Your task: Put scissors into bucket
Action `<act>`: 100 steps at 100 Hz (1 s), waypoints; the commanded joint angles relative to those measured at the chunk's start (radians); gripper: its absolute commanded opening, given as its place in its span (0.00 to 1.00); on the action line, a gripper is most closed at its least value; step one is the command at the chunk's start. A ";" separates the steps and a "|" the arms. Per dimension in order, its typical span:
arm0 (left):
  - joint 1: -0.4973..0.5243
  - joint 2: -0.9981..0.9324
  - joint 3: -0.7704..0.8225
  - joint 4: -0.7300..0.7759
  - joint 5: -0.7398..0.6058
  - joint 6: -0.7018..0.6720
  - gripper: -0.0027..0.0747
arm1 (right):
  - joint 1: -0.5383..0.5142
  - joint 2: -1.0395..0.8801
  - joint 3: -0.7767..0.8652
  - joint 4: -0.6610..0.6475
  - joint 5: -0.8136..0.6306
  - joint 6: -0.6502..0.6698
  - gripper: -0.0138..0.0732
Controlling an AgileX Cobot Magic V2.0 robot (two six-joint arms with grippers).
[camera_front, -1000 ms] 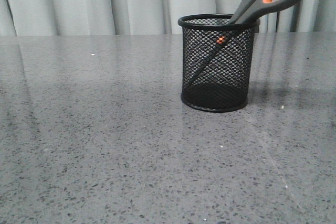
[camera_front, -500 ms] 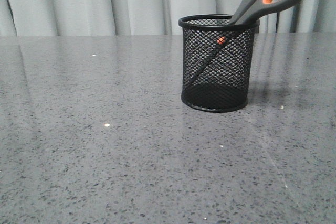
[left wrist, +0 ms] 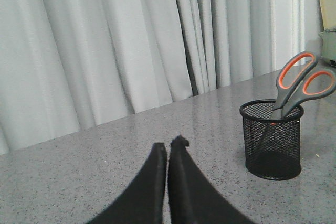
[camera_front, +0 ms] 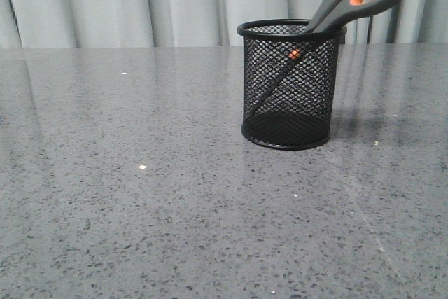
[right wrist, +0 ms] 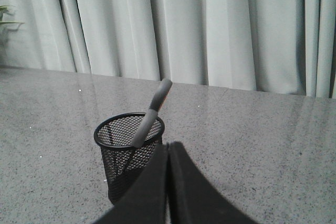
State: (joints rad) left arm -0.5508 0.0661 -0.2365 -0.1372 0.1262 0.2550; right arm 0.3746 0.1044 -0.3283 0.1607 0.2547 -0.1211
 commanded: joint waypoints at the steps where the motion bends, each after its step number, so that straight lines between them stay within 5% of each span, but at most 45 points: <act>1: 0.001 0.011 -0.026 -0.012 -0.088 -0.011 0.01 | -0.005 0.006 -0.023 0.008 -0.063 0.001 0.08; 64: 0.015 0.011 -0.025 0.014 -0.089 -0.011 0.01 | -0.005 0.006 -0.023 0.008 -0.065 0.001 0.08; 100: 0.509 -0.031 0.166 0.095 -0.090 -0.338 0.01 | -0.005 0.006 -0.023 0.008 -0.065 0.001 0.08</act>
State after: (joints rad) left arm -0.1301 0.0507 -0.1052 -0.0552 0.1225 0.0103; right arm 0.3746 0.1044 -0.3244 0.1637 0.2659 -0.1194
